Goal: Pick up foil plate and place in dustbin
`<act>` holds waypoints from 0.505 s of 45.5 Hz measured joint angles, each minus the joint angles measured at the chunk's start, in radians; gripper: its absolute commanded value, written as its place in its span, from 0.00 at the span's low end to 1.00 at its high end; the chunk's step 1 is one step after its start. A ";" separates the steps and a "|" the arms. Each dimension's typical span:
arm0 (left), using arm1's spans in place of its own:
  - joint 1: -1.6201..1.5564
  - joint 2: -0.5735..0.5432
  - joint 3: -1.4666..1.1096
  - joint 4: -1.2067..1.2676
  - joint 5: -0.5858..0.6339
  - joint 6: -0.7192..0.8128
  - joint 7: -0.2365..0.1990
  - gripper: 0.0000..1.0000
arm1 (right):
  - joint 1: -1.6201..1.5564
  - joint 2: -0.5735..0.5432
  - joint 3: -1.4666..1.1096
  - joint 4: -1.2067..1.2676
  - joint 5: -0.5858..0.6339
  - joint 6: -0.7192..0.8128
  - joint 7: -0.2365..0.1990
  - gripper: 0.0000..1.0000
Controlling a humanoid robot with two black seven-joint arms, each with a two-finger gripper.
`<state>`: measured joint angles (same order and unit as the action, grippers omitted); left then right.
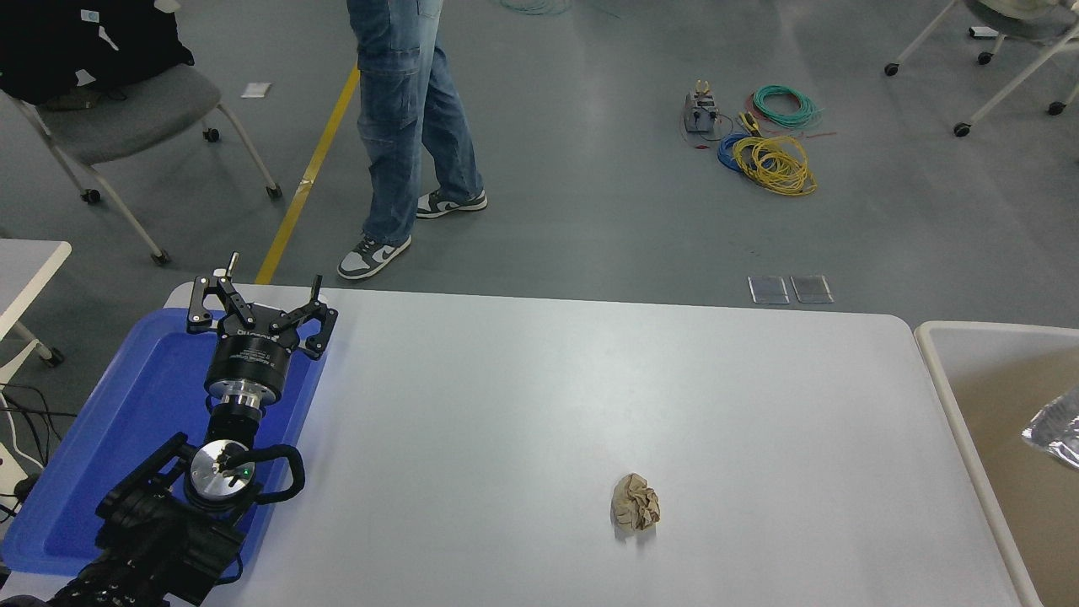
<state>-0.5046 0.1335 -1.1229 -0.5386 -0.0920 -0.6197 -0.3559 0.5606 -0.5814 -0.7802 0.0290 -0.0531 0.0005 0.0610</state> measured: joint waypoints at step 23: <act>0.000 0.000 0.000 0.000 0.000 0.000 0.000 1.00 | 0.002 0.000 0.030 -0.001 0.000 -0.017 -0.001 1.00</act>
<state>-0.5046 0.1334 -1.1229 -0.5385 -0.0920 -0.6197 -0.3559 0.5622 -0.5817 -0.7504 0.0276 -0.0532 -0.0160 0.0599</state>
